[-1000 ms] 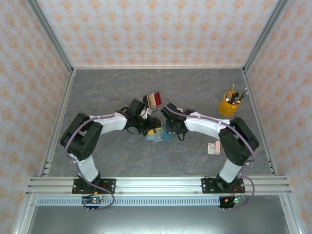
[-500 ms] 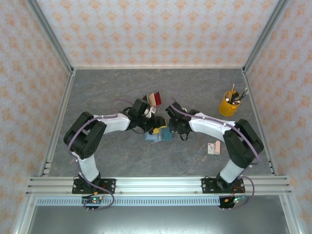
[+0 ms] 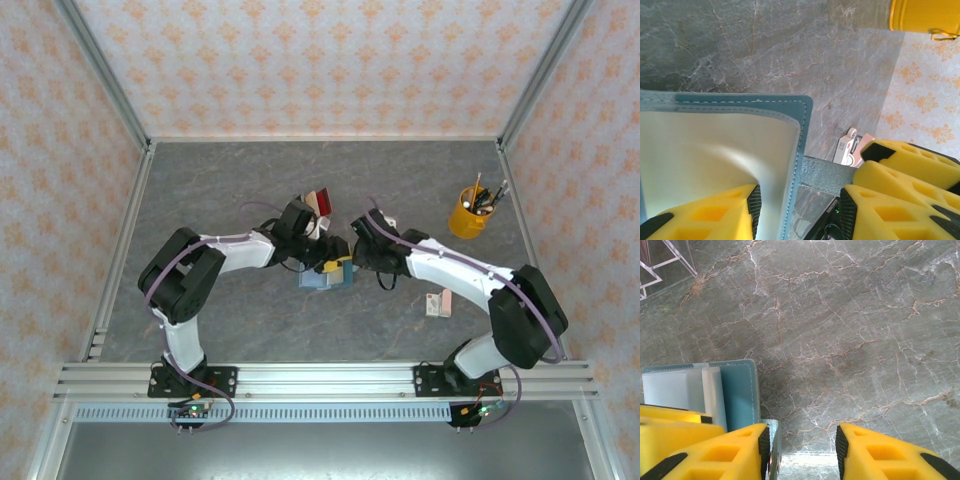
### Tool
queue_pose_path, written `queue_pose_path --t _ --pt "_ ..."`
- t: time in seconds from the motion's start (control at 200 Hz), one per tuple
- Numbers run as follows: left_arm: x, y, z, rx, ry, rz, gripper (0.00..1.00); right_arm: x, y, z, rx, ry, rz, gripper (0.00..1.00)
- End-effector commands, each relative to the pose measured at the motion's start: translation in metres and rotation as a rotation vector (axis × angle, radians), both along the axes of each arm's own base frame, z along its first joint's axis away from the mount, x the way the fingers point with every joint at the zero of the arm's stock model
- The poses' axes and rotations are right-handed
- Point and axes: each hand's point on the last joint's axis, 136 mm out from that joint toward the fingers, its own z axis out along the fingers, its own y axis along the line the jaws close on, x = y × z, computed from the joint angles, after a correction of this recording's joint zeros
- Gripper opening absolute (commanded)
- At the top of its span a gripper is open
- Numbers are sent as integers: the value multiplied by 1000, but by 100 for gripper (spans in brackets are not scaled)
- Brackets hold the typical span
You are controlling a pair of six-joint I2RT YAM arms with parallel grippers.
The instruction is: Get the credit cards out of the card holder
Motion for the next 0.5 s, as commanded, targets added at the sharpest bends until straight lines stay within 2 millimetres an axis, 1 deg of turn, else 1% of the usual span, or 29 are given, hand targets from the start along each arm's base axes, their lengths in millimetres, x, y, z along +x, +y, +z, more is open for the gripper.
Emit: queue_pose_path --t 0.0,0.07,0.08,0.09,0.145,0.245,0.3,0.4,0.47,0.495 --pt "5 -1 -17 38 1 11 47 0 -9 8 0 -34 -36 42" --pt "6 -2 -17 30 -3 18 46 -1 -8 11 11 -42 -35 42" --pt "5 -1 -26 39 12 18 46 -1 -8 12 14 -44 -36 42" --pt "5 -1 -28 40 17 19 46 0 -8 12 16 -45 -36 42" --pt "5 -1 -30 32 17 26 47 -2 -5 14 32 -43 -26 42" --pt "5 0 -33 33 20 37 48 -4 4 12 78 -28 0 44" --pt "5 1 -36 40 25 42 48 -6 14 10 119 -11 32 44" --pt "4 3 -40 55 33 52 46 -13 36 6 204 31 116 34" --pt "4 4 -42 62 37 57 43 -15 43 4 223 47 136 29" --pt "4 5 -43 65 41 61 41 -16 44 3 221 51 137 27"
